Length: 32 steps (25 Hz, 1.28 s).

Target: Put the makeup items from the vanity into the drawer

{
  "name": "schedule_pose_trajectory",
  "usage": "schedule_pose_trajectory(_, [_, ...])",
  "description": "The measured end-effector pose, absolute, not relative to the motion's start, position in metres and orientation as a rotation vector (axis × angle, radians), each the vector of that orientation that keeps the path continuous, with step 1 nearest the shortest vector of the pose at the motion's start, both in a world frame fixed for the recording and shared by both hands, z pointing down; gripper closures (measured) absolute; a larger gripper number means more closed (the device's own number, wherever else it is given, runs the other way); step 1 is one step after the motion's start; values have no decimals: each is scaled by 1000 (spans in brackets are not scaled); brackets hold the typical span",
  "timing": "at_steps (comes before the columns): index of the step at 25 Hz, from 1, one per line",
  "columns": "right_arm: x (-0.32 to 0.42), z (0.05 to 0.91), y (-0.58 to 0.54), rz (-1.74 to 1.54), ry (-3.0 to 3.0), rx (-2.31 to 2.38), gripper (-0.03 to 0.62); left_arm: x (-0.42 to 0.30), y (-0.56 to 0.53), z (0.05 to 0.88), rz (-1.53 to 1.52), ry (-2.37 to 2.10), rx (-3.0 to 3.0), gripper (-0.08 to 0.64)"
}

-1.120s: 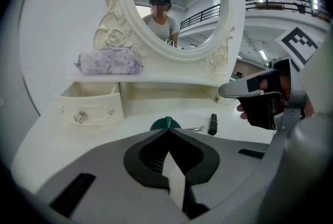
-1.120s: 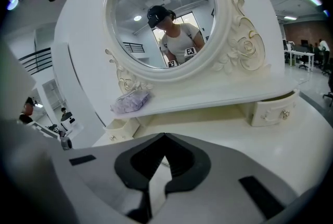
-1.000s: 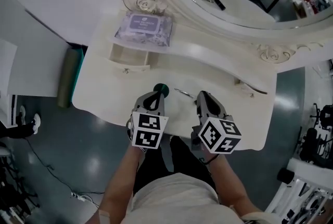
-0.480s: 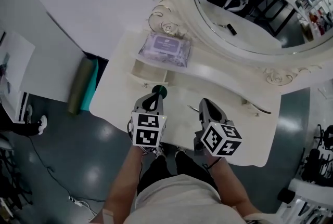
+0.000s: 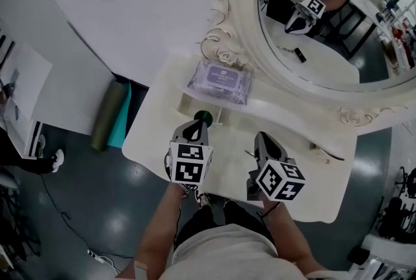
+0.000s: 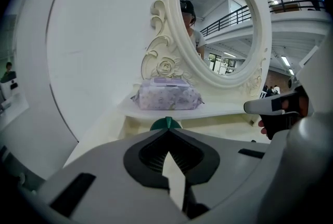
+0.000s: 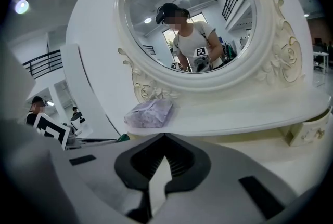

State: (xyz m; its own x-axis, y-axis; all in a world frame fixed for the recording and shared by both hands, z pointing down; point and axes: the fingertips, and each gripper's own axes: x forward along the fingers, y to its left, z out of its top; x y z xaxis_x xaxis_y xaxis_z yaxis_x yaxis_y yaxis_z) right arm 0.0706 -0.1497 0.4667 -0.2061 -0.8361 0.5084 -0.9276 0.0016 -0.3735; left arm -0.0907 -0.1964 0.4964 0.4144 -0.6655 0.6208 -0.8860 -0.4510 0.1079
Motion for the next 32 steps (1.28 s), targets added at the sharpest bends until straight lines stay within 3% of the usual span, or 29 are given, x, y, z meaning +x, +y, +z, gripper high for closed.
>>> schedule_pose_trajectory(25, [88, 494, -163, 1023, -2016, 1888, 575, -102, -232, 527, 651, -1345, 2146, 546])
schedule_pose_trajectory(32, [88, 494, -165, 1020, -2020, 1874, 575, -99, -232, 527, 625, -1326, 2154, 483])
